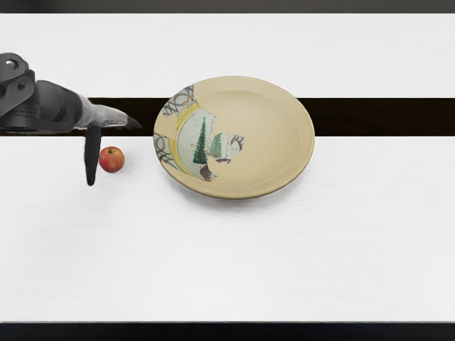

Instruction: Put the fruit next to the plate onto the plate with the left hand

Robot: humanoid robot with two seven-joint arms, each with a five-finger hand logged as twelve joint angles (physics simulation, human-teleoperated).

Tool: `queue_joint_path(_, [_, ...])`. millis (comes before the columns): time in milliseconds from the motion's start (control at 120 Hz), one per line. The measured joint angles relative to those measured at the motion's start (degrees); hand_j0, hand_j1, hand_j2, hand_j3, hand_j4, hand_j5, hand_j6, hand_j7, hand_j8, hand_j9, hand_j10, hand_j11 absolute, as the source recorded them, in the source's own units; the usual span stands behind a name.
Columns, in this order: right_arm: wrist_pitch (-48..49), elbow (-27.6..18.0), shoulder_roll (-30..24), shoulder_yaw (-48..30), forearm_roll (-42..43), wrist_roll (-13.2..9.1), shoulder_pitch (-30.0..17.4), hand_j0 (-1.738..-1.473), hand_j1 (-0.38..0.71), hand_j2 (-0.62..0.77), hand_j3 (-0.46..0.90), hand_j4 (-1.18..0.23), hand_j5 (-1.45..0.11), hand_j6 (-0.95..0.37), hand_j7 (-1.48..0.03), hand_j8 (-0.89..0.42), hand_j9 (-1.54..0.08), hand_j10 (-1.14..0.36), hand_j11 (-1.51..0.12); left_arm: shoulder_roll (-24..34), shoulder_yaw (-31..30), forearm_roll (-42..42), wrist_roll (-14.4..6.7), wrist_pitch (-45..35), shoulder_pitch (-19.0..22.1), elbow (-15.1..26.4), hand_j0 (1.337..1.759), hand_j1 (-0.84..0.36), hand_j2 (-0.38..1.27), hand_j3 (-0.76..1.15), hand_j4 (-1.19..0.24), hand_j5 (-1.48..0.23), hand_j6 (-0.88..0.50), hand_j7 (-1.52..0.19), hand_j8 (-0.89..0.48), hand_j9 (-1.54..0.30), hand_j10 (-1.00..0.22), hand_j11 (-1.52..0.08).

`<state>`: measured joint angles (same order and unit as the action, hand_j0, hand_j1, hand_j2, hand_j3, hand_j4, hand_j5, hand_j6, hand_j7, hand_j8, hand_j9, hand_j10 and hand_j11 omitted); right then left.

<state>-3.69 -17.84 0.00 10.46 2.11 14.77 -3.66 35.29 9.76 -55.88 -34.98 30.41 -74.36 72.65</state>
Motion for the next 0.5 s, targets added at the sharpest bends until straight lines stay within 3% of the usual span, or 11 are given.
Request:
queue_joint_path(167, [0.0, 0.0, 0.0, 0.0, 0.0, 0.0, 0.0, -1.658, -0.33, 0.0, 0.0, -0.02, -0.02, -0.02, -0.02, -0.02, -0.02, -0.02, -0.02, 0.2, -0.2, -5.7, 0.0, -9.1, 2.4, 5.2, 1.658, 0.35, 0.0, 0.0, -0.01, -0.01, -0.01, -0.01, -0.01, -0.01, -0.01, 0.0])
queue_joint_path(500, [0.0, 0.0, 0.0, 0.0, 0.0, 0.0, 0.0, -1.658, -0.33, 0.0, 0.0, -0.02, -0.02, -0.02, -0.02, -0.02, -0.02, -0.02, -0.02, 0.1, -2.2, -12.5, 0.0, -14.6, 5.8, 6.4, 1.658, 0.27, 0.02, 0.0, -0.07, -0.09, -0.07, -0.09, -0.07, -0.09, -0.07, -0.09])
